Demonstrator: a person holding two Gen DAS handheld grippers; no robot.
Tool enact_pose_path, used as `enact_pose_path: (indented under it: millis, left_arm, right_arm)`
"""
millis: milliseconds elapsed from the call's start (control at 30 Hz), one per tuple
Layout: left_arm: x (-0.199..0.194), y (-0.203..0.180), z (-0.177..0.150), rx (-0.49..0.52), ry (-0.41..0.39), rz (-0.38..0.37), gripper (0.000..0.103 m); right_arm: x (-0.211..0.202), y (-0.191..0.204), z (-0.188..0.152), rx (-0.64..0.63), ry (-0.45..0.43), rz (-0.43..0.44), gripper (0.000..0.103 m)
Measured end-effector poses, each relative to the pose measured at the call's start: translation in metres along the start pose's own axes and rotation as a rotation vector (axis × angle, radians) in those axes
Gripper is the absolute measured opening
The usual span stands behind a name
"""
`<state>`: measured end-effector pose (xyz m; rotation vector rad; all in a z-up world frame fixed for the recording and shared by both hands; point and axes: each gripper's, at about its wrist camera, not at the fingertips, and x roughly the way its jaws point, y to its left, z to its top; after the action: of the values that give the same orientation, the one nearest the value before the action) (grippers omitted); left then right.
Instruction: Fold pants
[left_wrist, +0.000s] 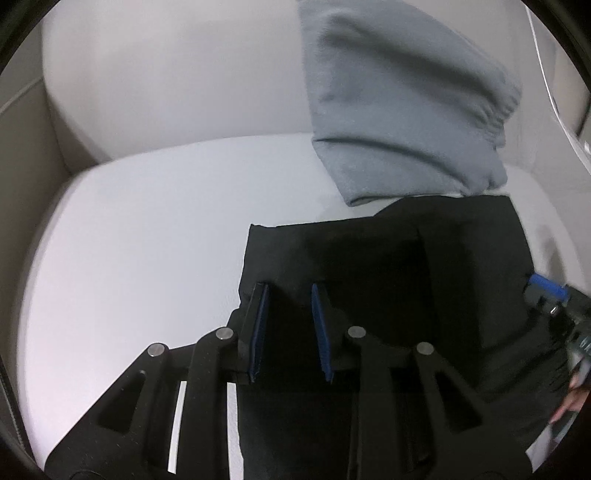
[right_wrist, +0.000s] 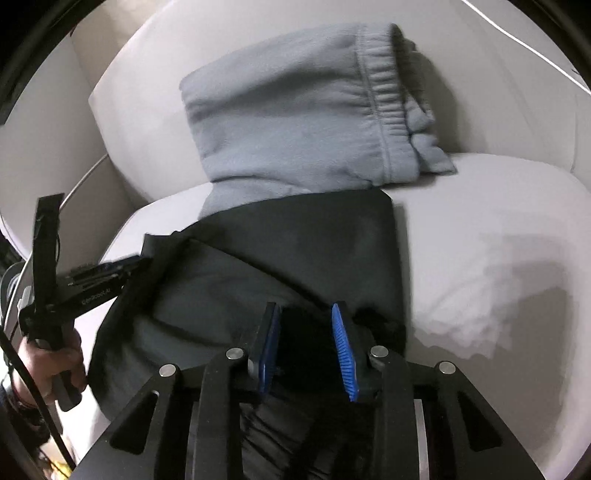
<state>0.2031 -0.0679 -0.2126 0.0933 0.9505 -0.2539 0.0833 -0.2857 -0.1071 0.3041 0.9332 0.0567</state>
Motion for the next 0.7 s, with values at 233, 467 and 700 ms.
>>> enact_pose_path:
  millis: [233,467,700]
  left_arm:
    - [-0.037,0.007,0.002,-0.119,0.003,-0.056,0.021]
    - [-0.160,-0.018,-0.008,-0.094,-0.246,0.041,0.102]
    - [-0.281,-0.040,-0.045,-0.112,-0.452,0.124,0.102]
  right_arm:
    - [-0.022,0.008,0.000,0.009,-0.017,-0.025,0.035]
    - [-0.110,0.066,0.004,-0.117,-0.162,-0.115,0.103]
    - [-0.161,0.090,-0.010,-0.096,-0.177,-0.102,0.103]
